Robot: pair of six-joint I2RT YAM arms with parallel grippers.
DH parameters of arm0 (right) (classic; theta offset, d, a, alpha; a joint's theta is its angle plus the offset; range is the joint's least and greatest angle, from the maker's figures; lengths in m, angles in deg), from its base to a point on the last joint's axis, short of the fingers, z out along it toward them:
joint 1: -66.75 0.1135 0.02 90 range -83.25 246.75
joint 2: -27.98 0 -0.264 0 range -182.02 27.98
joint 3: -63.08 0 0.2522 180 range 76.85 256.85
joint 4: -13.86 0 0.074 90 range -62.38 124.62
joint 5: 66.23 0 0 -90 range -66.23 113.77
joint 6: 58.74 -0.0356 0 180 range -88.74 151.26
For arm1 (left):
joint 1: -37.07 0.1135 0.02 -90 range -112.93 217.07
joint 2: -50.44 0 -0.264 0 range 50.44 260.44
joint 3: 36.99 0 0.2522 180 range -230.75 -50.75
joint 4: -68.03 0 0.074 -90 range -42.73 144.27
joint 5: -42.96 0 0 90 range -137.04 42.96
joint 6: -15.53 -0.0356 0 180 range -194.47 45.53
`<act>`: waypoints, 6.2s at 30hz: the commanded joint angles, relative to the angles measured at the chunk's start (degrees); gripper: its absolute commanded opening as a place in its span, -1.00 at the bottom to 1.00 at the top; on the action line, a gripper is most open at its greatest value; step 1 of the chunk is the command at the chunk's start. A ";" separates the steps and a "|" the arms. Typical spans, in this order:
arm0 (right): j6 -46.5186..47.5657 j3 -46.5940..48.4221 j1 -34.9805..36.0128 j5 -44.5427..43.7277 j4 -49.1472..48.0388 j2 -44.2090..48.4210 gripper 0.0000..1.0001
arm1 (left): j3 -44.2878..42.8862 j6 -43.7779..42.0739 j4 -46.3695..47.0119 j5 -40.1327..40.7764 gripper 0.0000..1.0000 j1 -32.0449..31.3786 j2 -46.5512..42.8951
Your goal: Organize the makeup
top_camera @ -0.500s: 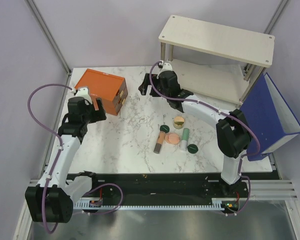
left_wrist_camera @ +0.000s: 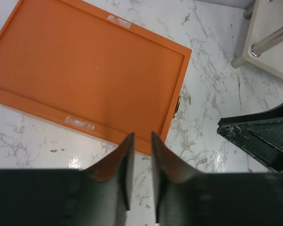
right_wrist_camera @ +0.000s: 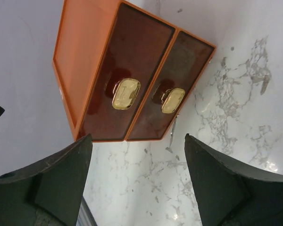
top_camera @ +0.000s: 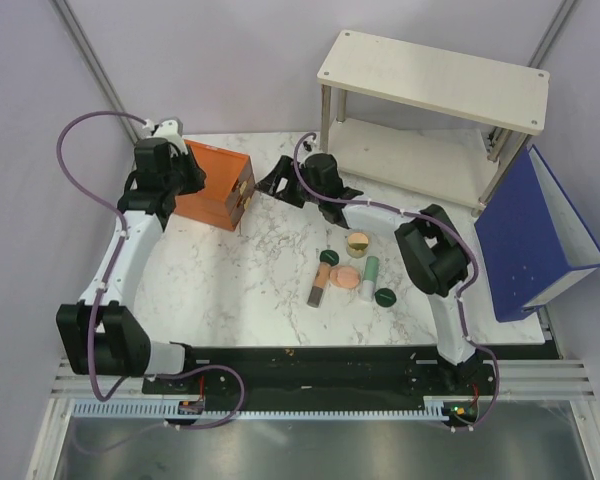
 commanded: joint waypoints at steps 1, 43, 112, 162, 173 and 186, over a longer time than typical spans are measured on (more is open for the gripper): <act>-10.07 4.25 0.16 7.16 -12.23 -4.98 0.62 | -6.51 1.41 1.10 -5.38 -0.72 0.20 5.54; -20.55 19.29 0.25 7.88 -15.70 -24.08 -0.13 | -9.16 3.34 -4.35 -10.05 -0.97 0.38 16.19; -19.48 20.42 -0.72 12.35 -22.46 -26.00 0.39 | -12.94 1.85 -15.60 -4.43 -0.96 0.38 21.99; -3.41 -12.71 -5.81 19.47 -14.03 -0.08 -0.88 | -15.14 0.44 -19.20 -2.67 -0.97 0.38 25.33; 7.74 -11.13 -6.43 13.33 -2.00 6.23 -0.08 | -15.93 0.27 -19.38 -2.85 -0.97 0.38 25.68; 24.36 -9.02 -6.52 -2.57 27.17 21.27 0.46 | -16.28 -0.35 -19.99 -2.93 -0.97 0.38 25.95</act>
